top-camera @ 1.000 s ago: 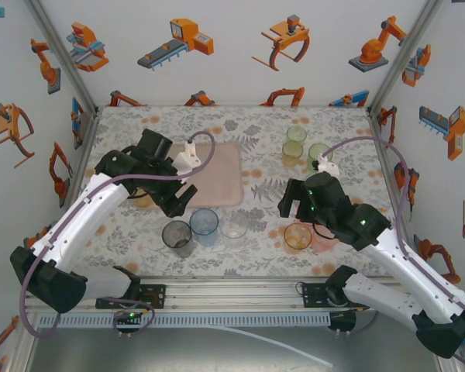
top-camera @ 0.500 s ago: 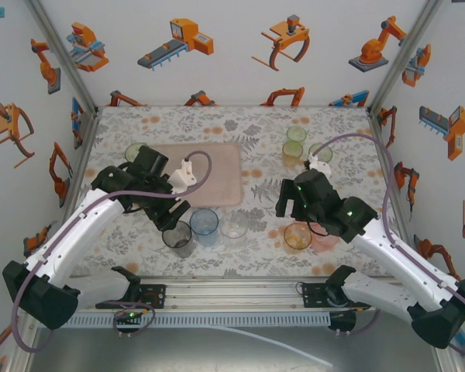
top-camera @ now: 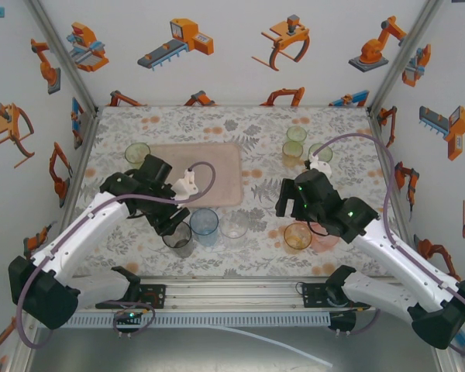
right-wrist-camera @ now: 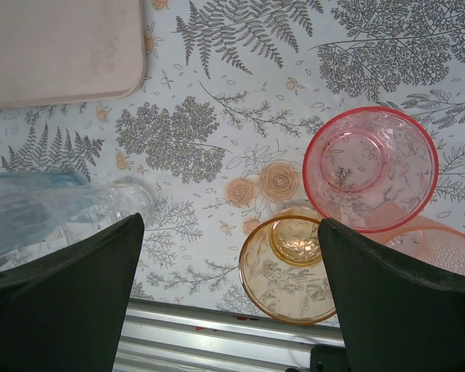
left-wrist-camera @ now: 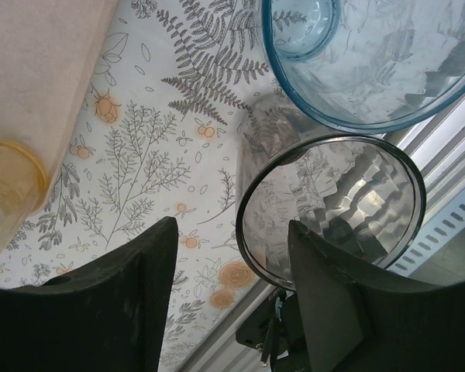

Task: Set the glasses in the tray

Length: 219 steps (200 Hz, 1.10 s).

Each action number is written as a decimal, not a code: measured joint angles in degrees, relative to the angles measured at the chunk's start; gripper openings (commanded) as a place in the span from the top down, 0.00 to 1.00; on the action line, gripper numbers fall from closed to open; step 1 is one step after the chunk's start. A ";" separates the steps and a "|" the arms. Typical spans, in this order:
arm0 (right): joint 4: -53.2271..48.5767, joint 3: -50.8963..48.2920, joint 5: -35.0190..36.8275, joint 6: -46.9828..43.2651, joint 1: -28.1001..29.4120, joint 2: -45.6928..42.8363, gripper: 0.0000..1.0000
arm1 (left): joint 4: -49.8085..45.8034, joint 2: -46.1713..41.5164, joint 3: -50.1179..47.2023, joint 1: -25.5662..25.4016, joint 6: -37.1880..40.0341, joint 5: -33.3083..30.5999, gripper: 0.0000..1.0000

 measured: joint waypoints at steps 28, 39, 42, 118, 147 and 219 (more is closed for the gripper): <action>0.00 0.00 0.00 -0.13 0.00 0.00 0.17 | 1.14 0.00 -1.31 0.00 0.42 -0.31 0.52; 0.00 0.00 0.02 -0.17 0.00 0.00 0.17 | 1.44 0.00 -1.64 0.00 0.55 -0.59 0.52; 0.00 0.00 0.00 -0.17 0.00 0.00 0.17 | 1.55 0.00 -1.73 0.00 0.55 -0.66 0.53; 0.02 0.00 0.00 -0.24 0.00 0.07 0.17 | 2.78 0.00 -2.54 0.00 0.61 -1.38 0.67; 0.04 0.00 0.00 -0.39 0.00 0.11 0.17 | 2.84 -0.02 -2.54 0.00 0.57 -1.77 0.77; 0.74 0.00 0.00 -0.39 0.00 0.22 0.17 | 2.78 -0.55 -2.54 0.00 0.50 -3.69 0.85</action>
